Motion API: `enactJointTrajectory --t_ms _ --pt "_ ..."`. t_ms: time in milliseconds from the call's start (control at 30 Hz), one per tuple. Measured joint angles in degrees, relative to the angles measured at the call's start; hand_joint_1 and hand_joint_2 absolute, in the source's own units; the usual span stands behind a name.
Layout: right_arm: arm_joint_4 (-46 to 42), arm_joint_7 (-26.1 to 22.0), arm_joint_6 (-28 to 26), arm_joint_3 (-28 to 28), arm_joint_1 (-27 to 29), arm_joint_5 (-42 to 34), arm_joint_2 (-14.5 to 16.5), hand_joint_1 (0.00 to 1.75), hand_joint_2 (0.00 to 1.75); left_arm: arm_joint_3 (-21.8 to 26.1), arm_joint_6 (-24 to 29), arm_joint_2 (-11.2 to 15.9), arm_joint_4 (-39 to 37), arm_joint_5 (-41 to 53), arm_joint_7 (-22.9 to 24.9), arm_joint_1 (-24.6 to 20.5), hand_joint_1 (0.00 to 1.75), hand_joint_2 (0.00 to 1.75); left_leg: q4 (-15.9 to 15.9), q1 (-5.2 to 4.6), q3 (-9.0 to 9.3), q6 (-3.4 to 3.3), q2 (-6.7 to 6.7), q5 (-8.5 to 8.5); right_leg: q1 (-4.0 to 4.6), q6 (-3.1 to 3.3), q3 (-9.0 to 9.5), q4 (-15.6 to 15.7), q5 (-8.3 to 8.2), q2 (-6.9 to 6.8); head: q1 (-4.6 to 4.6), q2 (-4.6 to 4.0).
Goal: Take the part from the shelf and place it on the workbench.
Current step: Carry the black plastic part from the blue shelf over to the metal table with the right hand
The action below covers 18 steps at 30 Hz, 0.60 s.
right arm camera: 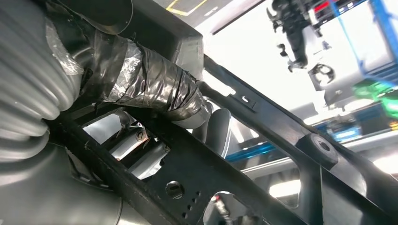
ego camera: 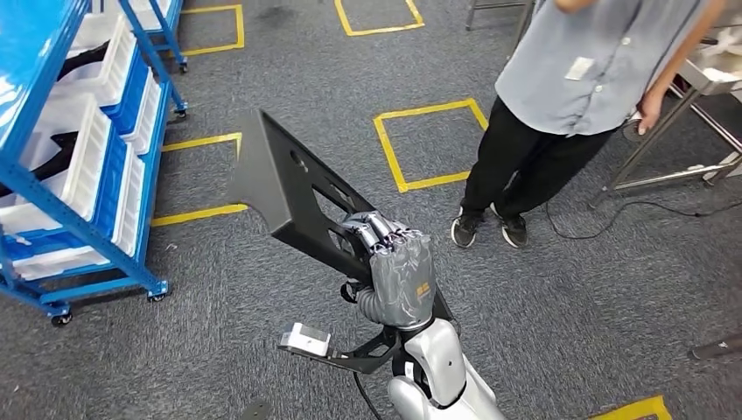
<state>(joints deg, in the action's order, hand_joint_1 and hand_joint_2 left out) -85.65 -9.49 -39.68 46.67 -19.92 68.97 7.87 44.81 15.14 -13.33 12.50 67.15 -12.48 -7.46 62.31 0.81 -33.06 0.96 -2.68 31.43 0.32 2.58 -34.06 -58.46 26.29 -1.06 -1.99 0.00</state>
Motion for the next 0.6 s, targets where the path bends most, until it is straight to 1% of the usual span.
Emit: enactJointTrajectory --t_ms 33,67,100,133,167,200,233,267,300,333,367,400,433,467,500,533,567,600 --pt "0.0 0.0 0.0 0.0 -0.1 0.0 0.0 1.75 1.75 0.0 0.0 0.0 0.0 0.1 0.0 0.0 0.00 1.75 3.7 0.05 -1.61 0.15 1.24 1.93 -0.07 0.15 -0.02 0.0 -0.05 0.60 0.02 0.00" --pt "0.1 0.0 0.0 0.1 -0.1 -0.1 0.0 1.75 1.75 0.0 0.0 0.0 0.0 0.1 0.0 0.1 0.00 1.75 7.8 0.07 -3.55 0.28 1.88 3.71 -0.09 0.23 -0.05 0.0 -0.05 1.26 0.04 0.00" --pt "0.1 0.0 0.0 0.1 -0.1 -0.1 0.0 1.75 1.75 0.0 0.0 0.0 0.0 0.1 0.1 0.2 0.00 1.75 11.0 0.08 -5.16 0.39 2.10 4.62 -0.08 0.26 -0.06 -0.1 -0.04 1.99 0.04 0.00" --pt "0.2 0.0 0.0 0.2 -0.1 -0.1 0.0 1.75 1.75 0.0 0.0 0.0 0.0 0.1 0.1 0.3 0.00 1.75 12.3 0.10 -5.99 0.44 2.17 4.37 -0.08 0.25 -0.06 -0.2 -0.03 2.77 0.04 0.00" --pt "0.3 0.0 0.0 0.2 -0.1 -0.1 0.0 1.75 1.75 0.0 0.0 0.0 0.0 0.1 0.1 0.3 0.00 1.75 11.3 0.13 -5.74 0.43 2.23 2.93 -0.11 0.21 -0.04 -0.3 0.00 3.58 0.04 0.00" --pt "0.4 0.0 0.0 0.2 -0.1 -0.1 0.0 1.75 1.75 0.0 0.0 0.0 0.0 0.1 0.1 0.3 0.00 1.75 8.1 0.21 -4.48 0.41 2.59 0.65 -0.18 0.11 0.00 -0.5 0.07 4.38 0.04 0.00" --pt "0.4 0.0 0.0 0.2 -0.1 -0.1 0.0 1.75 1.75 0.0 0.0 0.0 0.0 0.1 0.1 0.2 0.00 1.75 4.0 0.37 -2.79 0.35 3.65 -1.44 -0.28 -0.06 -0.03 -0.7 0.18 5.11 0.03 0.00" --pt "0.4 0.0 0.0 0.2 -0.1 -0.3 0.0 1.75 1.75 0.0 0.0 0.0 0.0 0.1 0.1 0.2 0.00 1.75 0.3 0.50 -1.20 0.29 4.86 -2.87 -0.29 -0.29 -0.21 -1.0 0.29 5.82 0.02 0.00" --pt "0.4 0.0 0.0 0.2 -0.2 -0.5 0.0 1.75 1.75 0.0 0.0 0.0 0.0 0.1 0.1 0.2 0.00 1.75 -2.1 0.58 -0.21 0.15 5.93 -3.56 -0.33 -0.60 -0.50 -1.2 0.31 6.42 0.02 0.00" --pt "0.5 0.0 0.0 0.3 -0.3 -0.7 0.0 1.75 1.75 0.0 0.0 0.0 0.0 0.1 0.1 0.2 0.00 1.75 -3.1 0.57 0.20 -0.05 6.57 -3.54 -0.38 -0.93 -0.84 -1.4 0.26 6.97 0.02 0.00" --pt "0.5 0.1 0.0 0.3 -0.3 -0.9 0.0 1.75 1.75 0.0 0.0 0.0 0.0 0.1 0.1 0.1 0.00 1.75 -3.3 0.46 0.26 -0.28 6.40 -3.49 -0.41 -1.25 -1.12 -1.4 0.12 7.52 0.03 0.00" --pt "0.5 0.1 0.0 0.3 -0.3 -1.0 -0.1 1.75 1.75 0.0 0.0 0.0 0.0 0.1 0.1 0.1 0.00 1.75 -3.4 0.50 0.23 -0.63 5.88 -3.61 -0.46 -1.56 -1.31 -1.4 0.00 7.95 0.03 0.00" --pt "0.5 0.1 0.0 0.3 -0.4 -1.1 -0.1 1.75 1.75 0.0 0.1 0.0 0.0 0.1 0.1 0.0 0.00 1.75 -3.6 0.54 0.30 -0.97 5.28 -3.76 -0.40 -1.83 -1.53 -1.7 0.23 7.50 0.00 0.00" --pt "0.5 0.1 0.0 0.3 -0.4 -1.2 -0.2 1.75 1.75 0.0 0.1 0.0 0.0 0.2 0.1 0.0 0.00 1.75 -3.9 0.59 0.40 -1.40 4.65 -3.92 -0.31 -2.12 -2.06 -2.7 0.97 6.33 -0.09 0.00" --pt "0.5 0.1 0.0 0.4 -0.5 -1.2 -0.2 1.75 1.75 0.0 0.1 -0.1 0.0 0.2 0.1 0.0 0.00 1.75 -4.1 0.63 0.48 -1.81 3.96 -4.03 -0.21 -2.40 -3.13 -5.0 2.32 4.76 -0.19 0.00" --pt "0.5 0.1 0.0 0.4 -0.6 -1.2 -0.2 1.75 1.75 0.0 0.1 -0.1 0.0 0.2 0.1 0.0 0.00 1.75 -4.2 0.51 0.52 -2.13 3.28 -4.03 -0.22 -2.67 -4.68 -8.2 4.10 3.06 -0.28 0.00" --pt "0.6 0.1 0.0 0.4 -0.7 -1.3 -0.3 1.75 1.75 0.0 0.1 -0.1 0.0 0.2 0.2 0.1 0.00 1.75 -4.2 0.41 0.53 -2.37 2.57 -3.98 -0.32 -2.91 -6.56 -12.1 5.87 2.12 -0.34 0.00" --pt "0.6 0.1 0.0 0.4 -0.7 -1.4 -0.3 1.75 1.75 0.0 0.2 -0.1 0.0 0.1 0.2 0.1 0.00 1.75 -4.2 0.34 0.53 -2.47 1.83 -3.90 -0.45 -3.07 -8.23 -15.5 7.07 1.76 -0.33 0.00"
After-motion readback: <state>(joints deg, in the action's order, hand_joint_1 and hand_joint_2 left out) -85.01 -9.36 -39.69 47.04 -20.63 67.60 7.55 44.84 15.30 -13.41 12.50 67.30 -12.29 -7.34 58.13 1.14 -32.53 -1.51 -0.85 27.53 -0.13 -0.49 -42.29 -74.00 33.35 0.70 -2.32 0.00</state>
